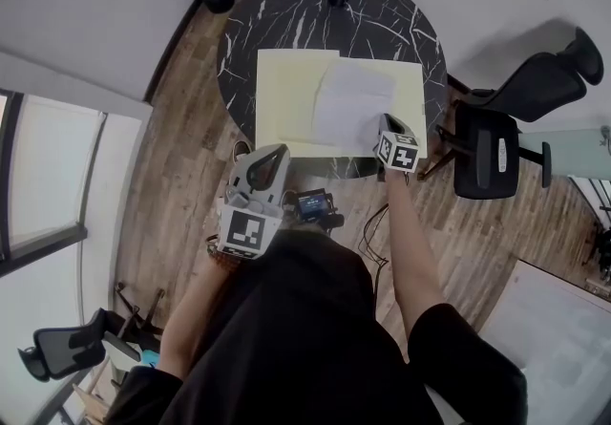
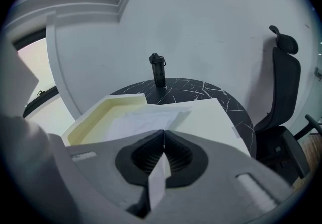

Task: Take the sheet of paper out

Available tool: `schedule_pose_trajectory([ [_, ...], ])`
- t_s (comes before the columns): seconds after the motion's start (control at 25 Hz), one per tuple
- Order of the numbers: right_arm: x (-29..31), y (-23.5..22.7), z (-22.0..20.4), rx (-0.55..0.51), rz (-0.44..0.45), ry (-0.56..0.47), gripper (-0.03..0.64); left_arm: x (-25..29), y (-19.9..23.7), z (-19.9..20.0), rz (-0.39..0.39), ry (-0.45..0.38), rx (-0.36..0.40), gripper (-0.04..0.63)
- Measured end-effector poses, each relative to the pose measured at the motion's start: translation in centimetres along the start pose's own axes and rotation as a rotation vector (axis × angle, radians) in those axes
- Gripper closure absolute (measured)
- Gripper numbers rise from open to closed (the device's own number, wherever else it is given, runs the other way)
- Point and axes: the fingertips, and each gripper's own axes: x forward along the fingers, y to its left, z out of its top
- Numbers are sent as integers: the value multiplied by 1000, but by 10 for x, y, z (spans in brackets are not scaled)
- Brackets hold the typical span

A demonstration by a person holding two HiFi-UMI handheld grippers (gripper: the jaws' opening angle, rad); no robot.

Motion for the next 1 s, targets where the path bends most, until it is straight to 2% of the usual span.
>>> schedule_pose_trajectory([
  [0.32,-12,-1,12,38,7,-61,618,-3,-9,-1,-8,2,6,601],
  [1.0,-47,5,44,4,-2,-192,618,-2,-19,2,-25,-8,10,601],
])
